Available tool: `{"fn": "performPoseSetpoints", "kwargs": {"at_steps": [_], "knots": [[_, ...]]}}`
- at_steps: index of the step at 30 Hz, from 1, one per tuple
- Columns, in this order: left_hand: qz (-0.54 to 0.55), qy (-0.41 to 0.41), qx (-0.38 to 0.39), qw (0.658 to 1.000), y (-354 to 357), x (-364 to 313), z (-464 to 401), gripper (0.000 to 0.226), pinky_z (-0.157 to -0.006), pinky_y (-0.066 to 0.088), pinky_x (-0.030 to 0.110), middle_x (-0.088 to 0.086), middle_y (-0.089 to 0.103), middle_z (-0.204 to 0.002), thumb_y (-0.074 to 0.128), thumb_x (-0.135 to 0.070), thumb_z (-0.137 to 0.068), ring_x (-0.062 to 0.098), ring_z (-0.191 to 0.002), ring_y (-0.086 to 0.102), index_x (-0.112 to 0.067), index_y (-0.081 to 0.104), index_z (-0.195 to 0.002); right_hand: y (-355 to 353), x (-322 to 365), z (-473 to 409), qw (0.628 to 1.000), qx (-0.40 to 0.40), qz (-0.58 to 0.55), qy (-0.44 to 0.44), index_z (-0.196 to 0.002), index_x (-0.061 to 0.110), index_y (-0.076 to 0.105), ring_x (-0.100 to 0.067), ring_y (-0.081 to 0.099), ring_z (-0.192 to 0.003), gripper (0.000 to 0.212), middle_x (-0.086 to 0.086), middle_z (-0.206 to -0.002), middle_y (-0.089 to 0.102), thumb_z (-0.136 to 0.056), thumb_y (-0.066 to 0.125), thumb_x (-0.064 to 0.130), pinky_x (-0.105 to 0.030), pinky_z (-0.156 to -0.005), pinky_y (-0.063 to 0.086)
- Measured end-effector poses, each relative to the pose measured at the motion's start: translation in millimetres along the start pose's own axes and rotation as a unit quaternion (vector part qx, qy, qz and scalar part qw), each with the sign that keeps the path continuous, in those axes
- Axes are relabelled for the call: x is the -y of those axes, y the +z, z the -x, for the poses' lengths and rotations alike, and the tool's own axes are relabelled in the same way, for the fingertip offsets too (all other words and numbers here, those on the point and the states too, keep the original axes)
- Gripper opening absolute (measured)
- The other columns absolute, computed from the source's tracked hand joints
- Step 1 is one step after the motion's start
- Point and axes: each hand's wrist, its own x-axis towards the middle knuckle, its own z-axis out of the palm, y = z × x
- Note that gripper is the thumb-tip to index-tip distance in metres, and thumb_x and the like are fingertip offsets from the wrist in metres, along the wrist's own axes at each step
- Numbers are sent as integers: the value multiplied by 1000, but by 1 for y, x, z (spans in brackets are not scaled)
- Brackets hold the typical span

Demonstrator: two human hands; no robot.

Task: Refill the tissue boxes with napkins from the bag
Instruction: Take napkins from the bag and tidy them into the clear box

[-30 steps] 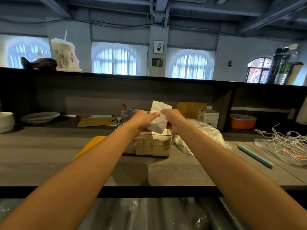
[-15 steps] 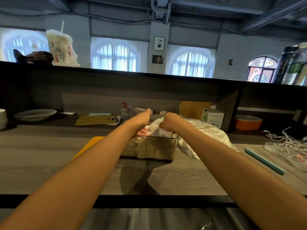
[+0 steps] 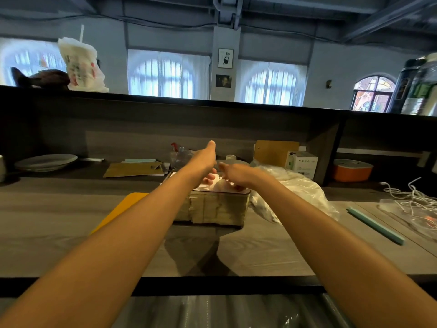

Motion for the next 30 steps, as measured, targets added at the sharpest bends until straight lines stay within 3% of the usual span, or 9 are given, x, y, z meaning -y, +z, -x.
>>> {"fn": "performPoseSetpoints", "kwargs": {"at_steps": [3, 8, 10, 14, 17, 21, 24, 27, 30], "knots": [[35, 5, -32, 999, 6, 0, -2, 69, -75, 52, 33, 12, 61, -106, 18, -60, -103, 24, -93, 62, -5, 56, -125, -7, 1, 2, 996, 0, -88, 26, -147, 10, 35, -30, 56, -118, 44, -17, -141, 49, -109, 23, 28, -42, -101, 49], [102, -7, 15, 995, 13, -3, 11, 69, -88, 54, 37, 18, 60, -125, 22, -57, -104, 28, -101, 62, -3, 49, -136, -23, -13, 4, 960, -60, -251, 107, -137, 5, 48, -26, 68, -85, 58, -18, -110, 63, -105, 24, 48, -29, -63, 57], [118, 9, 38, 992, 20, -8, 15, 68, -82, 53, 33, 17, 58, -127, 24, -58, -103, 27, -100, 61, -5, 47, -138, -25, -22, 6, 953, -92, -274, 91, -134, 4, 49, -28, 68, -88, 53, -19, -108, 64, -106, 27, 44, -31, -71, 59], [62, 108, -40, 991, 32, -22, 13, 52, -76, 51, 27, 11, 62, -107, 27, -55, -104, 20, -86, 61, -15, 60, -100, -23, -40, 15, 914, -107, -384, 78, -127, 3, 56, -27, 67, -92, 57, -17, -110, 67, -105, 27, 47, -32, -81, 57], [33, 81, 11, 996, 41, -24, 14, 60, -77, 55, 30, 12, 63, -118, 27, -56, -103, 23, -98, 63, -8, 58, -124, -23, -57, 20, 894, -137, -425, 38, -125, 4, 58, -28, 66, -97, 57, -16, -109, 68, -106, 25, 46, -39, -93, 54], [-4, -39, 68, 997, 50, -18, 23, 73, -97, 51, 39, 21, 49, -142, 26, -60, -102, 35, -124, 55, -3, 39, -146, -28, -80, 31, 863, -167, -476, 25, -117, 5, 62, -25, 65, -94, 57, -13, -101, 67, -106, 24, 45, -32, -79, 56], [-18, -48, 66, 997, 52, -23, 27, 72, -102, 49, 40, 21, 46, -146, 26, -59, -103, 34, -126, 52, -4, 38, -147, -31, -96, 40, 862, -164, -479, 22, -108, 12, 62, -25, 65, -92, 52, -10, -96, 67, -106, 23, 46, -32, -81, 54], [-66, 29, -4, 997, 65, -30, 31, 64, -94, 51, 40, 17, 55, -135, 25, -55, -104, 28, -108, 57, -6, 48, -139, -35, -112, 46, 863, -178, -472, 22, -101, 16, 63, -26, 65, -93, 51, -9, -96, 68, -106, 24, 47, -37, -87, 53], [-97, 212, -99, 967, 86, -37, 45, 50, -90, 50, 44, 16, 63, -100, 29, -41, -106, 22, -87, 56, -5, 63, -101, -42, -132, 54, 854, -219, -471, 15, -100, 14, 66, -23, 65, -89, 50, -8, -93, 70, -106, 28, 44, -32, -79, 52]]}}
